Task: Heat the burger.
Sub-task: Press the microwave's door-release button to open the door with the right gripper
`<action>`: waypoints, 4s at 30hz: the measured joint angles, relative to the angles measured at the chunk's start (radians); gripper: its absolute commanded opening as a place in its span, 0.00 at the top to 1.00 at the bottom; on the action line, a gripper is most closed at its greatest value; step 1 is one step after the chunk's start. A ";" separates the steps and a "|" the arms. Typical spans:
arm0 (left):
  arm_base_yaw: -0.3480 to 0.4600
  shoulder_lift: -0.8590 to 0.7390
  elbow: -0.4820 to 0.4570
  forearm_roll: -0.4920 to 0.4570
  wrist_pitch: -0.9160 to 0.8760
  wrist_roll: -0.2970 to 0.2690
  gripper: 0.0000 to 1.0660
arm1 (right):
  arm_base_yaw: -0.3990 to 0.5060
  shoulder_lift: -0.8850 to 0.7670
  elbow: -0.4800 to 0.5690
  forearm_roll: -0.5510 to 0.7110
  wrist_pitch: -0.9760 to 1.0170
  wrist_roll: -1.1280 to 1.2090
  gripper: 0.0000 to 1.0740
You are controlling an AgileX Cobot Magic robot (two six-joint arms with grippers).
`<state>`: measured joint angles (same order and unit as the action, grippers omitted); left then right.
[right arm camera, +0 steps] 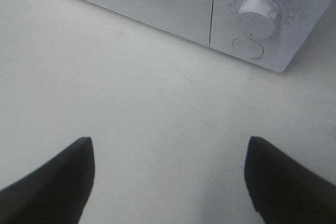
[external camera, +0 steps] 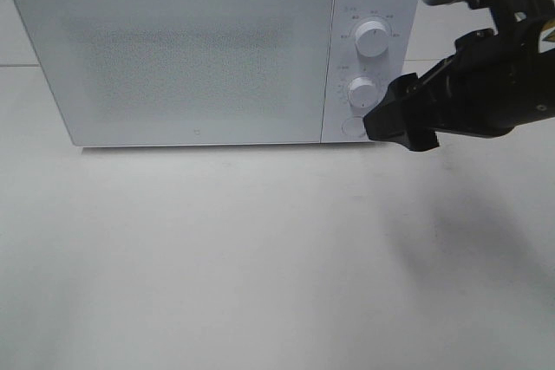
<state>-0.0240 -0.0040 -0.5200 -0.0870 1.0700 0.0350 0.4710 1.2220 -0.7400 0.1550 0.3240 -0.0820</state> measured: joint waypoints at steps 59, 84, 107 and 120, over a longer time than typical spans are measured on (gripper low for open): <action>0.000 0.000 0.000 0.000 0.000 0.000 0.06 | -0.348 -1.225 0.240 -0.144 0.669 0.113 0.29; 0.000 0.000 0.000 0.000 0.000 0.000 0.06 | -0.348 -1.131 0.217 -0.146 0.611 0.130 0.29; 0.000 0.000 0.000 0.000 0.000 0.000 0.06 | -0.348 -0.611 0.217 -0.146 0.121 0.130 0.29; 0.000 0.000 0.000 0.000 0.000 0.000 0.06 | -0.349 -0.374 0.225 -0.146 -0.136 0.130 0.29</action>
<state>-0.0240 -0.0040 -0.5200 -0.0870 1.0700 0.0350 0.1220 0.8480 -0.5150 0.0090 0.1880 0.0480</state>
